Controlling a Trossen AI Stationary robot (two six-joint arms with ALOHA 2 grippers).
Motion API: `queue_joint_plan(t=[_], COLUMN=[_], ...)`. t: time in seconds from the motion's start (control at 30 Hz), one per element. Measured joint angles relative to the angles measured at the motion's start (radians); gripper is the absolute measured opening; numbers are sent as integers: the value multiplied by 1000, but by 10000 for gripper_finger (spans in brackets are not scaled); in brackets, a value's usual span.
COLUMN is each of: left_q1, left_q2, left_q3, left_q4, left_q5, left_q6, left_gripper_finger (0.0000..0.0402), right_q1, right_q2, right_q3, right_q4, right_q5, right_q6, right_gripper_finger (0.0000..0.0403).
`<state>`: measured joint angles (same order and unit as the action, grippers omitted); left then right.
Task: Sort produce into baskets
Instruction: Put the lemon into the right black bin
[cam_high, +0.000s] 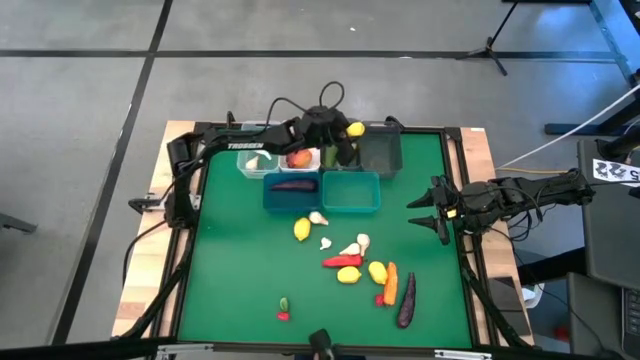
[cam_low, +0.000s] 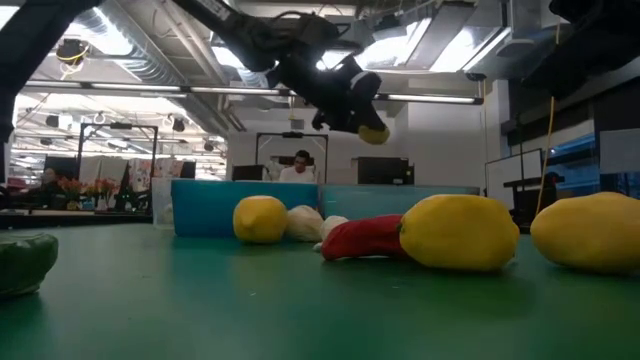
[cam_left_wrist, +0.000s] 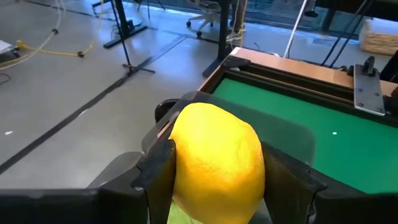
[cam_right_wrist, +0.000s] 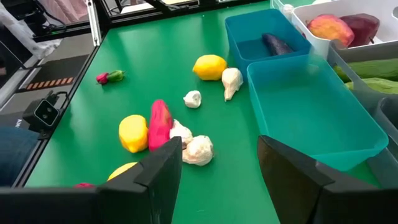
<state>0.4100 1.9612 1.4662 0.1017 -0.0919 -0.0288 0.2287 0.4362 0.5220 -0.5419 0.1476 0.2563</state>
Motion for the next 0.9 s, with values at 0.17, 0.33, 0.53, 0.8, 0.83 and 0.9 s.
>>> queue_joint_plan(t=[0.17, 0.33, 0.53, 0.8, 0.83, 0.9], left_q1=[11, 20, 25, 25, 26, 27], left_q2=[74, 145, 213, 245, 245, 245], left_q3=[71, 140, 197, 225, 225, 225], left_q4=[2, -11, -16, -8, -7, 1], left_q5=[27, 38, 39, 39, 39, 39], left_q6=[2, 4, 3, -17, -21, -40], left_gripper_finger=[195, 195, 195, 195, 195, 195], right_q1=[0, 0, 0, 0, 0, 0], right_q2=[0, 0, 0, 0, 0, 0], right_q3=[0, 0, 0, 0, 0, 0], right_q4=[1, 2, 1, 0, 0, 0], right_q5=[1, 2, 8, 21, 21, 21], right_q6=[0, 0, 0, -1, -1, -1], right_gripper_finger=[209, 209, 209, 209, 209, 209])
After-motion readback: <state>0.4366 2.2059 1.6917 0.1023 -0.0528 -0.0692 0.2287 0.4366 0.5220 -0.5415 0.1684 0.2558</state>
